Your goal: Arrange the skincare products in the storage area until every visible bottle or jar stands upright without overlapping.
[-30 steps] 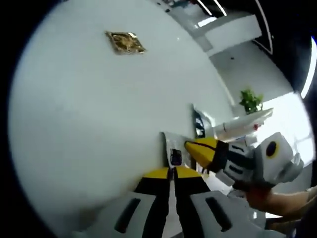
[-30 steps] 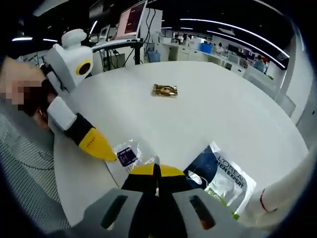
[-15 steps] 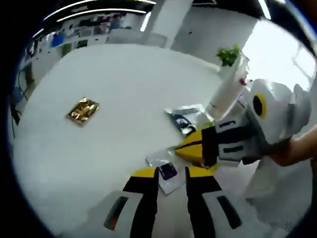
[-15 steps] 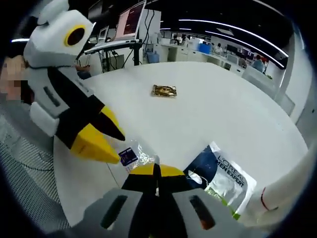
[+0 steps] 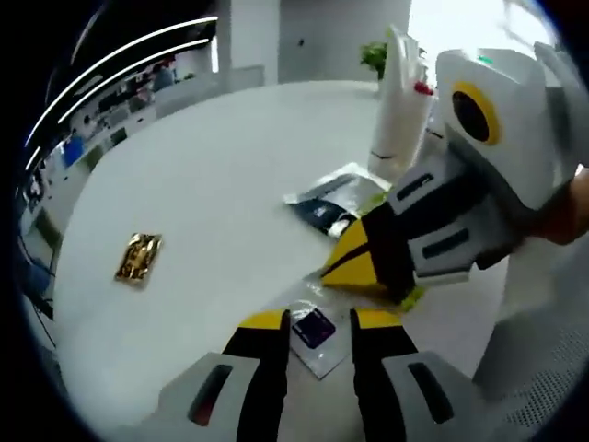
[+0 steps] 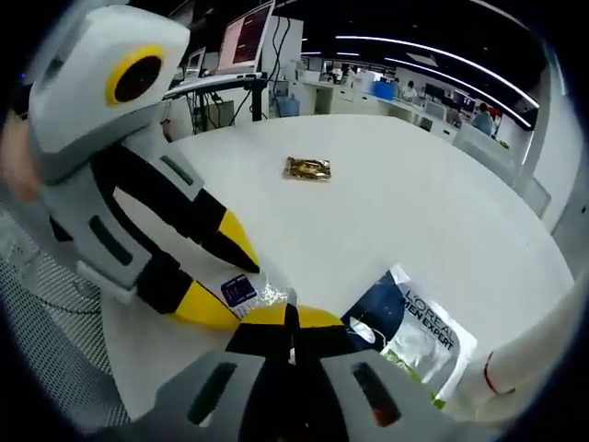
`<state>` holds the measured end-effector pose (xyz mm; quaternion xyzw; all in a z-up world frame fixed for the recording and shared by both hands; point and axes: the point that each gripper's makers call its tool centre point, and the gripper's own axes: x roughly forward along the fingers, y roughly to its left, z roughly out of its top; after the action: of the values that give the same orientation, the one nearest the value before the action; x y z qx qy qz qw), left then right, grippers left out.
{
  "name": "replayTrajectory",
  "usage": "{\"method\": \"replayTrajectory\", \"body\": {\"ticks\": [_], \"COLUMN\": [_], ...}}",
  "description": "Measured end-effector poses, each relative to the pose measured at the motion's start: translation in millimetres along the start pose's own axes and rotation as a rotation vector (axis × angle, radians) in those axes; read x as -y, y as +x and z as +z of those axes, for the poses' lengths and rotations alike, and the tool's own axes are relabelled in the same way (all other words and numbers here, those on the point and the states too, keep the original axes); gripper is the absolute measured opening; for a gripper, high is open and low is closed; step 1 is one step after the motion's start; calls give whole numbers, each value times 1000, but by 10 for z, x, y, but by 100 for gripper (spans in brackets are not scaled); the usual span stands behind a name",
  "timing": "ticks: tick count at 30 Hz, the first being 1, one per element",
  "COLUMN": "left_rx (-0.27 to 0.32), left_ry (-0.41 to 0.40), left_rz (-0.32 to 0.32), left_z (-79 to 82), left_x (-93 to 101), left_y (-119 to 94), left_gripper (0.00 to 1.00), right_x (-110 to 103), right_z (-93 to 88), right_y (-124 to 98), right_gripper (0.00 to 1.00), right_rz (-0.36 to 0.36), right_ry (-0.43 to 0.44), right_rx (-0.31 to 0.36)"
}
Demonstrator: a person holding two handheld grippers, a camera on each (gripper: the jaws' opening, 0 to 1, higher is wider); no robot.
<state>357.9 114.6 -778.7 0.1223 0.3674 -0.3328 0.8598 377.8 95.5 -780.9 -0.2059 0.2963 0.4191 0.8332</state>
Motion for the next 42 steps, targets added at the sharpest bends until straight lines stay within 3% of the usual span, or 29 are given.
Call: {"method": "replayTrajectory", "body": {"ticks": [5,10,11,12,16,20,24,29,35,42], "left_rx": [14,17,17,17,12,10,6,-1,-5,-19], "left_ry": [35,51,49,49,49,54,57,62,52,48], "left_rz": [22,58,63,64,67,67,70,75,74,70], "left_z": [-1,-6,-5,-5,-9,-11,-8,0,11,21], "left_x": [13,15,11,10,14,16,19,22,22,18], "left_y": [4,0,-4,-4,-12,-13,-17,-14,-13,-15], "left_gripper": [23,23,23,23,23,23,23,23,24,24], "right_x": [-18,-1,0,33,156,185,139,84,-16,2], "right_z": [0,18,23,52,195,213,109,-35,-170,-381], "right_y": [1,-12,-13,-34,-139,-239,-319,-454,-631,-889], "right_gripper": [1,3,4,7,10,17,32,36,49,51], "right_rz": [-1,3,5,6,-13,-17,7,14,44,20], "right_ry": [-74,-94,-80,12,62,64,92,132,189,215], "right_rx": [-7,11,17,40,103,114,97,92,84,71]}}
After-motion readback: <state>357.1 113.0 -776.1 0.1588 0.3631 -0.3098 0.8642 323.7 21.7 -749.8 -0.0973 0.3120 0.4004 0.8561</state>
